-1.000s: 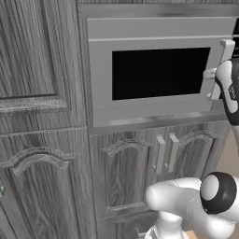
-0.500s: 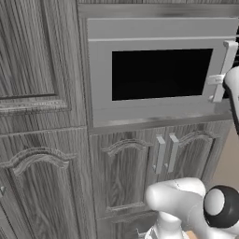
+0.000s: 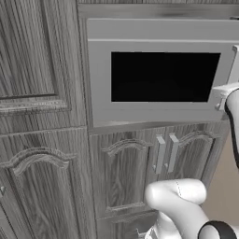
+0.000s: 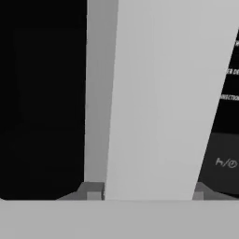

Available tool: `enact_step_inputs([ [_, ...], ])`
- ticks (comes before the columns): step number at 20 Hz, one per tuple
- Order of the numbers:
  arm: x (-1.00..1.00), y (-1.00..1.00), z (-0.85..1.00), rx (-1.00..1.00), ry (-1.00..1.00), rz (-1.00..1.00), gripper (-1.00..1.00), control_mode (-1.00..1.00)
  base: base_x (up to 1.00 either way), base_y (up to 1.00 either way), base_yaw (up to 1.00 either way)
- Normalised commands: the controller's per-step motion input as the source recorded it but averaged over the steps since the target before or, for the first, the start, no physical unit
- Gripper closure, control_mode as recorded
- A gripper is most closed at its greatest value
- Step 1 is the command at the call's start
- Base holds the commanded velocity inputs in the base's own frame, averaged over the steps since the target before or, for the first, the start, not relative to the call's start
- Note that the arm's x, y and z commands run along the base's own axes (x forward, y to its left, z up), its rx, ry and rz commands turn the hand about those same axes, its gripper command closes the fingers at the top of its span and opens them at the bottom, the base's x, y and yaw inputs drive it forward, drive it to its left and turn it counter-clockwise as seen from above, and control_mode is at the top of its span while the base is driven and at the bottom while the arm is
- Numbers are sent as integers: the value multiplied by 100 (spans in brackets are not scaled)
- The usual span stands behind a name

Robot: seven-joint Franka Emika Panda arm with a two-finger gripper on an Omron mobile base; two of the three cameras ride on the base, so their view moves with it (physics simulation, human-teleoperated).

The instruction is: Place the sponge inside the microwave to prepare for sanitizing.

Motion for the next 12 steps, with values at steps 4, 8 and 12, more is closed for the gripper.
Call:
enact_step_inputs([
  [4, -54, 16, 29, 0, 10, -2, 100, -100, 0, 0, 0],
  [8, -58, 14, 27, 0, 8, 0, 100, -100, 0, 0, 0],
  [12, -57, 14, 19, 0, 12, 0, 100, -100, 0, 0, 0],
])
